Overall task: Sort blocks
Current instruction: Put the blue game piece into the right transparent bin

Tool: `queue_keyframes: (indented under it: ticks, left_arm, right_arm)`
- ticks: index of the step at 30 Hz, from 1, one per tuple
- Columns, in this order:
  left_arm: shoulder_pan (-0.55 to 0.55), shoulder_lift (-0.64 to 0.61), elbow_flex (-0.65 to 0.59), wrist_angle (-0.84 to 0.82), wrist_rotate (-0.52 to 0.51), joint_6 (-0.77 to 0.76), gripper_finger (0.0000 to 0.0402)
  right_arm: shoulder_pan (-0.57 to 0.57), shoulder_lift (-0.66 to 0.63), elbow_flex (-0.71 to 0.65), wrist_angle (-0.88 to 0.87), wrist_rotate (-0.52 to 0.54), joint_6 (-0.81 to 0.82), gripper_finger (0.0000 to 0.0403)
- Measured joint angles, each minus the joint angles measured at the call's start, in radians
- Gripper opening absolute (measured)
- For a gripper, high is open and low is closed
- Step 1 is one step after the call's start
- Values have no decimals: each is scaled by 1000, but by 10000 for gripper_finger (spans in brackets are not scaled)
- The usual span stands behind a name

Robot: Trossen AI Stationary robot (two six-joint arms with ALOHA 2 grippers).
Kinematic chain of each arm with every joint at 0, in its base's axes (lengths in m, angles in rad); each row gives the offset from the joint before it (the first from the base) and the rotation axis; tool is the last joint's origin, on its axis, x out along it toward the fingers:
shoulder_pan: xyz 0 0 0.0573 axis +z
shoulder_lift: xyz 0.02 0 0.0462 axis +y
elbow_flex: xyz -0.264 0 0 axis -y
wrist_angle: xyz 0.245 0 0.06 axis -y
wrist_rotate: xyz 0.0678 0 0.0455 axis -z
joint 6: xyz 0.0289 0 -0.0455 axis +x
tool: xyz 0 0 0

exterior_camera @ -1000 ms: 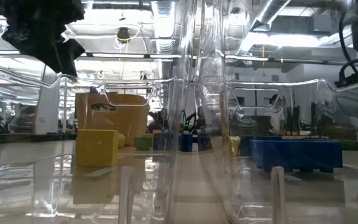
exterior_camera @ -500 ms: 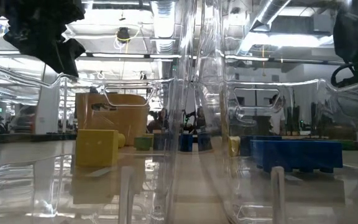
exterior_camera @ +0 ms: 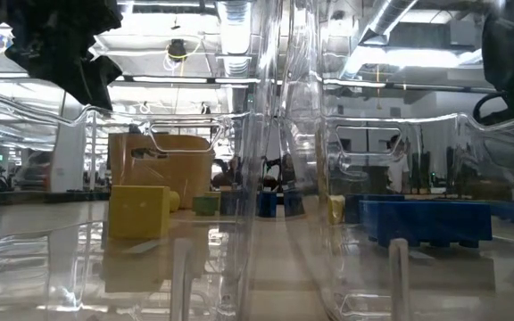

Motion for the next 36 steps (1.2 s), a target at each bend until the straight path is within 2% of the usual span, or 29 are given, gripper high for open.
queue_keyframes:
  ticks: [3,14,24,30,33,36]
  left_arm:
    - [0,0,0,0,-5,-8,177]
    - [0,0,0,0,-8,-24,177]
    - [0,0,0,-20,-13,-54,177]
    - [0,0,0,-19,-20,-64,177]
    - [0,0,0,-19,-21,-71,177]
    - [0,0,0,-18,-21,-77,177]
  right_arm:
    - [0,2,21,-23,-7,-39,134]
    - [4,2,148,-87,-9,-153,148]
    - [110,1,370,-86,21,-251,151]
    - [170,1,510,-173,41,-226,149]
    - [191,0,559,-118,55,-296,151]
    - [191,0,577,34,98,-434,151]
